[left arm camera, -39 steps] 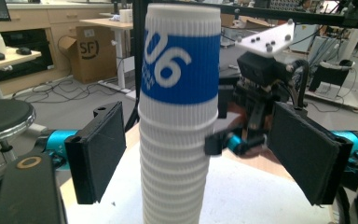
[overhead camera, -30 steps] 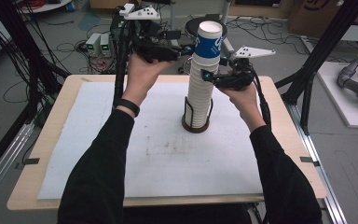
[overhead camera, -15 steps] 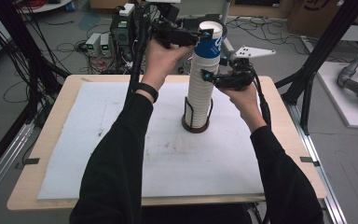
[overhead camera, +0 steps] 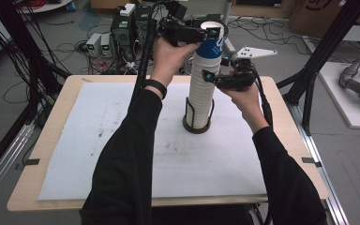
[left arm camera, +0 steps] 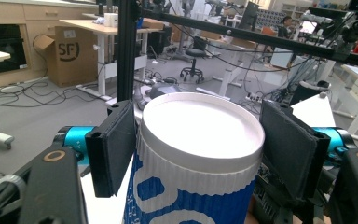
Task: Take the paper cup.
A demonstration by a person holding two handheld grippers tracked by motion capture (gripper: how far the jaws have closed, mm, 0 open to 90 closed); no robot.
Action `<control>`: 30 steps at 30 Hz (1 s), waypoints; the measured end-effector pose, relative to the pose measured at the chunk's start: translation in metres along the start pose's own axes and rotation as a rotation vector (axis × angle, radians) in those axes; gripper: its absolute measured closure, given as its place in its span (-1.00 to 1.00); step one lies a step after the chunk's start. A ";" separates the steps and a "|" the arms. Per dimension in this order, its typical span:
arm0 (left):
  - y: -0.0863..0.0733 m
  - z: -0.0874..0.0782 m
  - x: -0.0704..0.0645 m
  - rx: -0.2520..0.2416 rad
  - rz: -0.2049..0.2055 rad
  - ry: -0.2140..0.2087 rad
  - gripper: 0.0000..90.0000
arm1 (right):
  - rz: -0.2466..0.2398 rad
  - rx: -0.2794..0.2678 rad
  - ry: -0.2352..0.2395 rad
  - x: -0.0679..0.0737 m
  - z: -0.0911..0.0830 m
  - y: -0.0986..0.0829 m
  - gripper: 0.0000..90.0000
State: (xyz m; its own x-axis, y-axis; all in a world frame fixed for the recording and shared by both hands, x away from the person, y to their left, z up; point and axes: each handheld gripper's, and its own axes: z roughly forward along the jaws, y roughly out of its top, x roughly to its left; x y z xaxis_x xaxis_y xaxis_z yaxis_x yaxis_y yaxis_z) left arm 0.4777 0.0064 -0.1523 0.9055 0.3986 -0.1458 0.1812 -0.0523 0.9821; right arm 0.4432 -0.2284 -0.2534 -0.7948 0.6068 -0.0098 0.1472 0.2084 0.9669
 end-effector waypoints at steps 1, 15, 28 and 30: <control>0.000 0.000 0.000 0.000 0.002 0.000 -0.36 | 0.000 0.000 0.000 0.000 0.000 0.000 -0.67; 0.013 -0.007 -0.005 -0.043 0.048 0.015 -0.33 | 0.003 -0.004 -0.003 0.001 0.001 0.000 -0.67; 0.047 -0.024 -0.018 -0.136 0.088 0.015 -0.33 | 0.005 0.003 -0.004 0.001 0.000 0.000 -0.67; 0.051 -0.027 -0.020 -0.157 0.093 0.011 -0.33 | 0.005 0.001 -0.004 0.001 0.000 0.000 -0.67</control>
State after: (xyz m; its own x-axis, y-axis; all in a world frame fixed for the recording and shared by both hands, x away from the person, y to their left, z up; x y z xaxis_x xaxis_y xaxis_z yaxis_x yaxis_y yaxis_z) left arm 0.4579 0.0205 -0.0960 0.9111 0.4087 -0.0535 0.0343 0.0541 0.9979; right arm 0.4420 -0.2278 -0.2530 -0.7916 0.6110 -0.0057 0.1521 0.2062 0.9666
